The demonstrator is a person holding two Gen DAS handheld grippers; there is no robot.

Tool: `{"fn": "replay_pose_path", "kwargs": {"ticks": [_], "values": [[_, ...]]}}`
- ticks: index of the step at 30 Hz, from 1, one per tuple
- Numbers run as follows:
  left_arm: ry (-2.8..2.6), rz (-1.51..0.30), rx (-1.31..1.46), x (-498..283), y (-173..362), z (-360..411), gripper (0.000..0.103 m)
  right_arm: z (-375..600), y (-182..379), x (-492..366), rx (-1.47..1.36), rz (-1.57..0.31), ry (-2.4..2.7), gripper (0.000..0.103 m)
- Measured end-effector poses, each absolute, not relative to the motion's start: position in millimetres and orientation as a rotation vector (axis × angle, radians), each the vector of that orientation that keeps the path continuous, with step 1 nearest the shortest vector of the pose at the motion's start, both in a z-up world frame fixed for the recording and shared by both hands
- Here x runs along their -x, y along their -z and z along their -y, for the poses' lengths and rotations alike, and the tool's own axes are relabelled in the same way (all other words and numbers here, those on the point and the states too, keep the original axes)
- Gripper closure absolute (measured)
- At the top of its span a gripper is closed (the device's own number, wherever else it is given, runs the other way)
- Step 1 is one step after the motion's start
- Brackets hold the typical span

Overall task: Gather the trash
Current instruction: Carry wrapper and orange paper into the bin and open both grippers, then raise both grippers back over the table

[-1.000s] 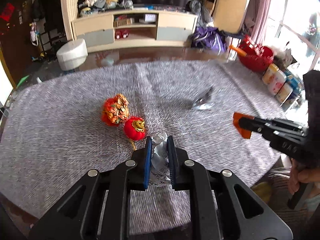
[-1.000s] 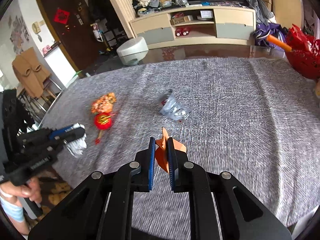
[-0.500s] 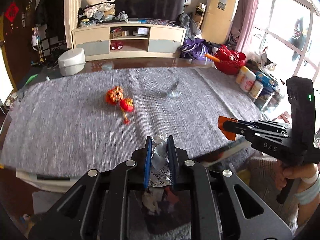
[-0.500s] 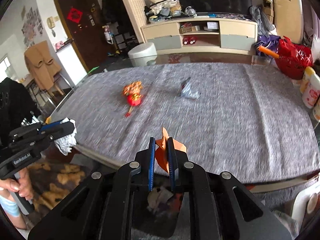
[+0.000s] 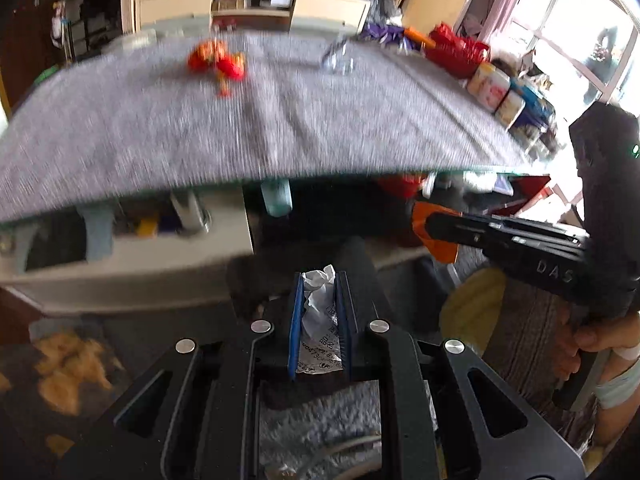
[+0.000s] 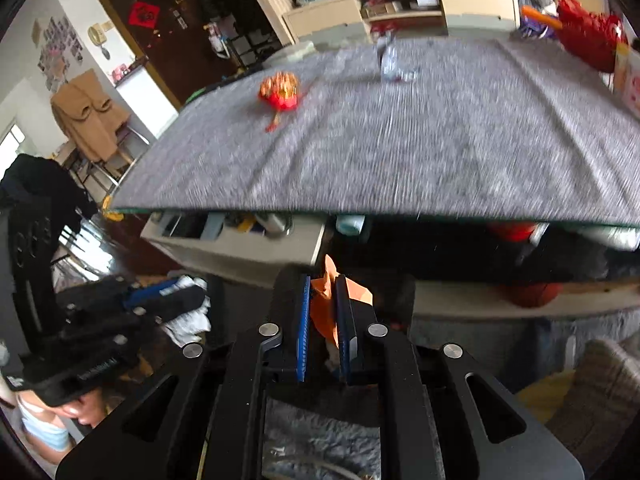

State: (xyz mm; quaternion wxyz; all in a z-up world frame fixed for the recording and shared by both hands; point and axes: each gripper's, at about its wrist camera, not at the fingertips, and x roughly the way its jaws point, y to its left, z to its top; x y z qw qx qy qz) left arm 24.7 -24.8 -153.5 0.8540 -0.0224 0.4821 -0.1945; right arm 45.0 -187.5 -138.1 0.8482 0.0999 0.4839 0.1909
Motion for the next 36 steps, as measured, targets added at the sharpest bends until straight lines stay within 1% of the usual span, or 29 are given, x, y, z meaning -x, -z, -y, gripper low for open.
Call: {"fn": "replay_pose_path", "kwargs": {"ticks": [10,14,16,17,19,21,22,23,24,25,27,28,29,33,36], "values": [[0.441,-1.138,0.046,-25.2,220.3,21.3,0.089,181.9,192.9,-38.2,-0.192,-1.107,-0.415,0.089],[0.435,-1.158,0.044,-22.6,231.6,18.9,0.089,180.9,201.0,-39.0,-0.195,-1.123,-0.421,0.089],[0.434,-1.156,0.045,-22.1,232.2,18.1,0.087,180.8,203.0,-40.0,-0.201,-1.125,-0.425,0.087],[0.432,-1.155,0.045,-22.2,232.2,17.6,0.085,181.0,203.7,-41.0,-0.207,-1.125,-0.424,0.086],[0.426,-1.155,0.046,-22.8,233.4,16.3,0.078,182.2,207.1,-43.2,-0.226,-1.134,-0.423,0.084],[0.417,-1.151,0.043,-23.2,233.7,15.1,0.065,184.4,208.6,-44.9,-0.234,-1.143,-0.409,0.079],[0.413,-1.150,0.042,-23.7,233.2,14.7,0.061,186.2,209.7,-45.4,-0.239,-1.145,-0.398,0.069],[0.406,-1.148,0.040,-24.4,232.8,14.3,0.053,187.7,209.7,-45.3,-0.244,-1.144,-0.391,0.052],[0.398,-1.147,0.039,-24.7,232.5,13.5,0.046,190.1,209.3,-45.1,-0.255,-1.137,-0.379,0.043],[0.391,-1.145,0.038,-25.3,232.4,13.0,0.043,191.6,208.5,-45.3,-0.262,-1.130,-0.373,0.033],[0.365,-1.145,0.037,-27.2,232.5,10.3,0.025,196.3,207.1,-45.9,-0.280,-1.121,-0.354,0.022],[0.354,-1.146,0.038,-28.2,232.8,8.8,0.022,200.2,206.7,-46.4,-0.293,-1.117,-0.337,0.014],[0.344,-1.149,0.041,-29.2,233.4,6.9,0.020,203.4,206.5,-46.7,-0.307,-1.115,-0.327,0.010],[0.311,-1.159,0.055,-32.4,234.9,0.9,0.010,214.1,206.0,-48.5,-0.362,-1.118,-0.308,0.005],[0.308,-1.155,0.054,-32.7,231.9,2.3,0.008,216.3,204.0,-49.0,-0.364,-1.113,-0.294,0.004]]}}
